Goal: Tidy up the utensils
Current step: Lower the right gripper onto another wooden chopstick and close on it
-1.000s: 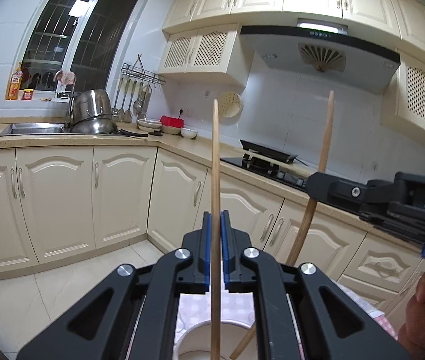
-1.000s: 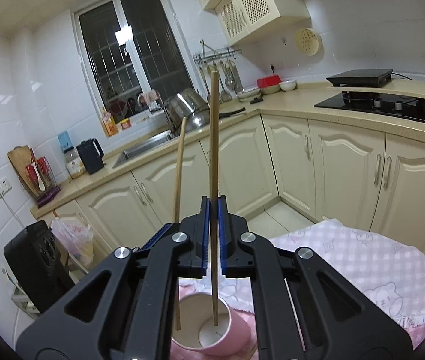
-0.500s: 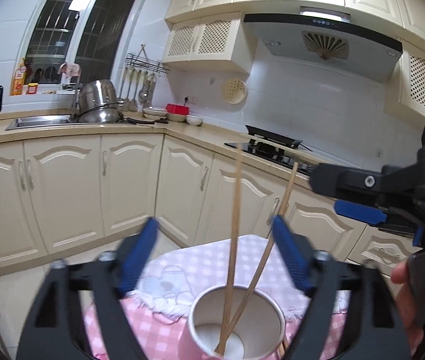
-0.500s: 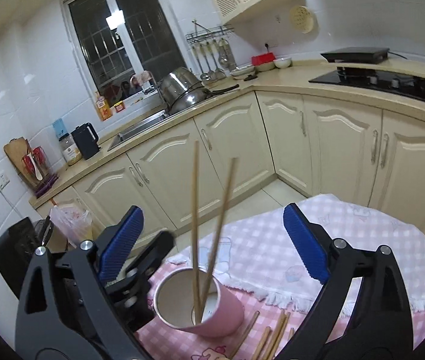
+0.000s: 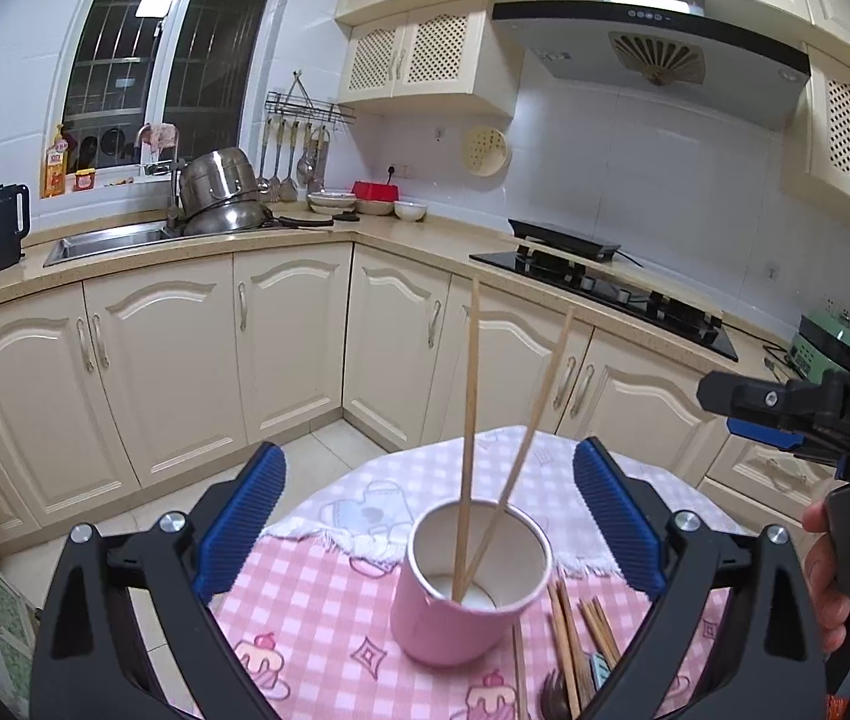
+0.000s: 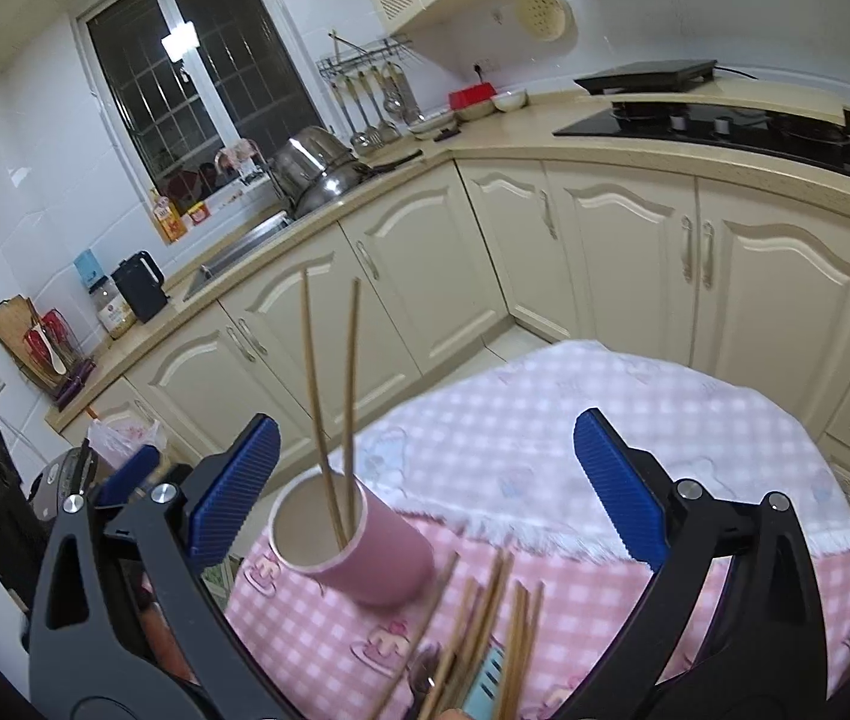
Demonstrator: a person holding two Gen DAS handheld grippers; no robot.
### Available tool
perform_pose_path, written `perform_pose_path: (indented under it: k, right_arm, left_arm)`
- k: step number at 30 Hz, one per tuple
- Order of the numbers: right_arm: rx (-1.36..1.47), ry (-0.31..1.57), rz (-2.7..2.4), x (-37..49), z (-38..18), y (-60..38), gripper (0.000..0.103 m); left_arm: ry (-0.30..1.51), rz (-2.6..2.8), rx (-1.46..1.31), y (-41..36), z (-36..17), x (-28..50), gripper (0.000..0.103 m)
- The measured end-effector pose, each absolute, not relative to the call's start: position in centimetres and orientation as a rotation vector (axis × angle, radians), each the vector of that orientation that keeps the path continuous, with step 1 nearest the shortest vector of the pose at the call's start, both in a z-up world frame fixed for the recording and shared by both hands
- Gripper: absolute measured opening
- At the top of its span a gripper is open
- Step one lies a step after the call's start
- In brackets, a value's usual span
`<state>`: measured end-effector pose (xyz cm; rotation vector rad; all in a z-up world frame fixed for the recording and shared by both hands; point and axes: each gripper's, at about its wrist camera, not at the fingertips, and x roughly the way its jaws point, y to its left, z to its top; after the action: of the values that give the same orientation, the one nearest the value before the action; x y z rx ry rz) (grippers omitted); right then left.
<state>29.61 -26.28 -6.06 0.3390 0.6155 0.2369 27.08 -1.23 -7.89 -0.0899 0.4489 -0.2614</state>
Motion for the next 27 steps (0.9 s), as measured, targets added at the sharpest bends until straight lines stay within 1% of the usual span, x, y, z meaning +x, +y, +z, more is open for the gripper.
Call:
perform_pose_path:
  k: [7, 14, 21, 25, 26, 27]
  right_arm:
    - [0.311, 0.714, 0.207, 27.6, -7.1, -27.6, 0.097]
    - [0.29, 0.808, 0.174, 25.6, -9.2, -28.9, 0.097]
    - [0.213, 0.985, 0.162, 24.7, -14.2, -28.7, 0.096]
    - [0.19, 1.05, 0.174, 24.5, -16.6, -28.0, 0.096]
    - [0.191, 1.064, 0.18, 24.5, -17.1, -27.9, 0.094]
    - [0.194, 1.072, 0.184, 24.5, -17.2, -27.8, 0.088]
  left_arm:
    - [0.514, -0.264, -0.071, -1.5, -7.5, 25.7, 0.095]
    - [0.583, -0.269, -0.048, -1.7, -8.6, 24.5, 0.095]
    - [0.657, -0.286, 0.0, -2.6, -10.6, 23.7, 0.095]
    - [0.706, -0.288, 0.005, -2.7, -11.9, 23.8, 0.095]
    - [0.72, -0.285, 0.012, -2.8, -12.3, 23.8, 0.095]
    - [0.73, -0.284, 0.018, -2.9, -12.6, 23.8, 0.095]
